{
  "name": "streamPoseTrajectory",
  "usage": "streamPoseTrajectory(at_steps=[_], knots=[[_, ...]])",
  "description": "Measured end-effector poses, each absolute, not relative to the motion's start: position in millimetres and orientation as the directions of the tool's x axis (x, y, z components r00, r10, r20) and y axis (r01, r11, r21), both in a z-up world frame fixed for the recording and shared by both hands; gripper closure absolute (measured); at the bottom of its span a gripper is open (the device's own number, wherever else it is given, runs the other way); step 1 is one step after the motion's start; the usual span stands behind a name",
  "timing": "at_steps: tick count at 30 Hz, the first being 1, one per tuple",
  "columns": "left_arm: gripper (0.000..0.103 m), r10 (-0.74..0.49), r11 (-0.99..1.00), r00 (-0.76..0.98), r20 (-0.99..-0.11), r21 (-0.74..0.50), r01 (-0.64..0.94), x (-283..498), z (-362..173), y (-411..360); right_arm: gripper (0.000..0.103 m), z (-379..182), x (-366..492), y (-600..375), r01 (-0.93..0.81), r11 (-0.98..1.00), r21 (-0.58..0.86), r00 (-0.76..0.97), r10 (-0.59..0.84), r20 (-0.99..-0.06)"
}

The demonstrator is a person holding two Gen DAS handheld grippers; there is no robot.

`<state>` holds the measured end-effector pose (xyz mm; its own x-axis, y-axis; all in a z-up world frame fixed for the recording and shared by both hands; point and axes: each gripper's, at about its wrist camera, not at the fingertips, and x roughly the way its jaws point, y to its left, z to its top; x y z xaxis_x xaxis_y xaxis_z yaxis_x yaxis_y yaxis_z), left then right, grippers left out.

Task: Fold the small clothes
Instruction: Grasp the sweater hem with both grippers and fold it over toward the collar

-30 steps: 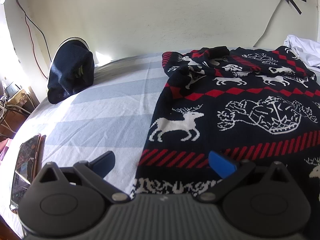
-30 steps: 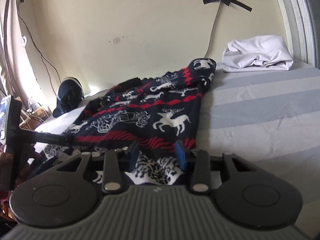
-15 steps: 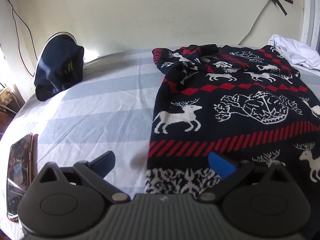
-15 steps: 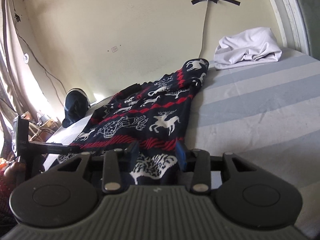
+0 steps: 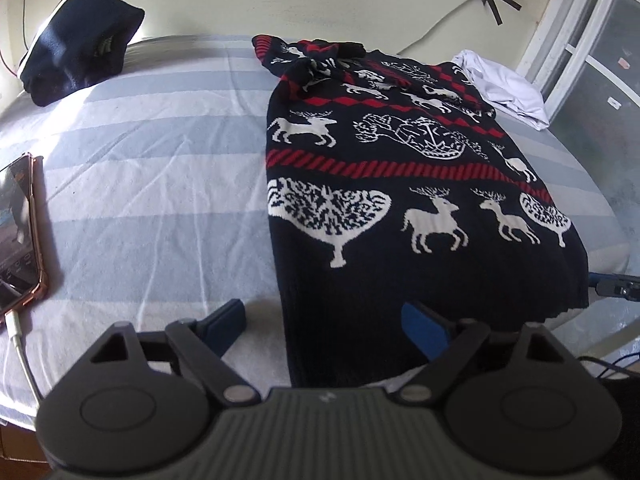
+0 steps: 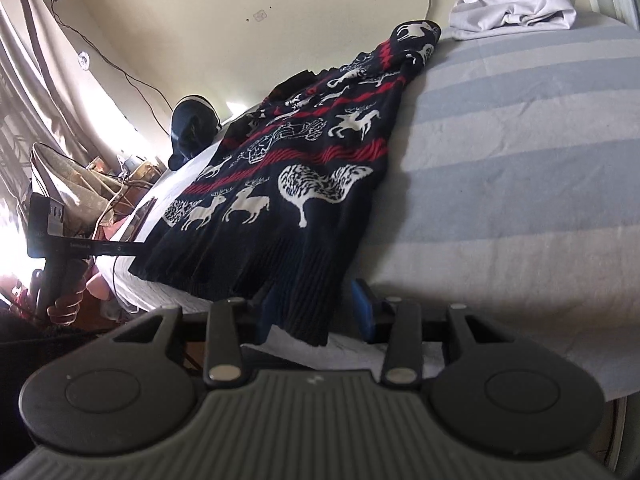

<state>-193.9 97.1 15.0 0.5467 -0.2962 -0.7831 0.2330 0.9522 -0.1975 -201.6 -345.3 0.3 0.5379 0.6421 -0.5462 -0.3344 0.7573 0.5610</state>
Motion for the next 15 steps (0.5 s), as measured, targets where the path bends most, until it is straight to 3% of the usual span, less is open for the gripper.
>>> streamPoseTrajectory(at_steps=[1, 4, 6, 7, 11, 15], knots=[[0.021, -0.303, 0.949, 0.544, -0.783, -0.199, 0.243, -193.9, 15.3, 94.8, 0.059, -0.6, -200.9, -345.1, -0.332, 0.751, 0.570, 0.535, 0.648, -0.542], [0.058, -0.274, 0.956, 0.560, -0.782, -0.159, 0.246, -192.3, 15.6, 86.6, 0.062, -2.3, -194.5, -340.9, -0.327, 0.727, 0.604, 0.528, 0.671, -0.521], [0.087, -0.253, 0.962, 0.566, -0.785, -0.143, 0.231, -187.8, 15.5, 85.1, 0.086, -0.4, -187.7, -332.4, -0.321, 0.745, 0.584, 0.532, 0.653, -0.540], [0.089, -0.267, 0.961, 0.559, -0.785, -0.170, 0.220, -185.5, 16.2, 87.5, 0.095, 0.8, -183.8, -328.0, -0.318, 0.762, 0.564, 0.530, 0.636, -0.561], [0.091, -0.343, 0.939, 0.566, -0.749, -0.280, 0.198, -184.9, 26.9, 100.0, 0.095, 19.9, -180.6, -321.6, -0.379, 0.735, 0.562, 0.550, 0.667, -0.502], [0.092, -0.439, 0.891, 0.608, -0.661, -0.410, 0.197, -176.6, 51.3, 112.3, 0.095, 48.4, -166.3, -325.1, -0.425, 0.726, 0.541, 0.618, 0.669, -0.412]])
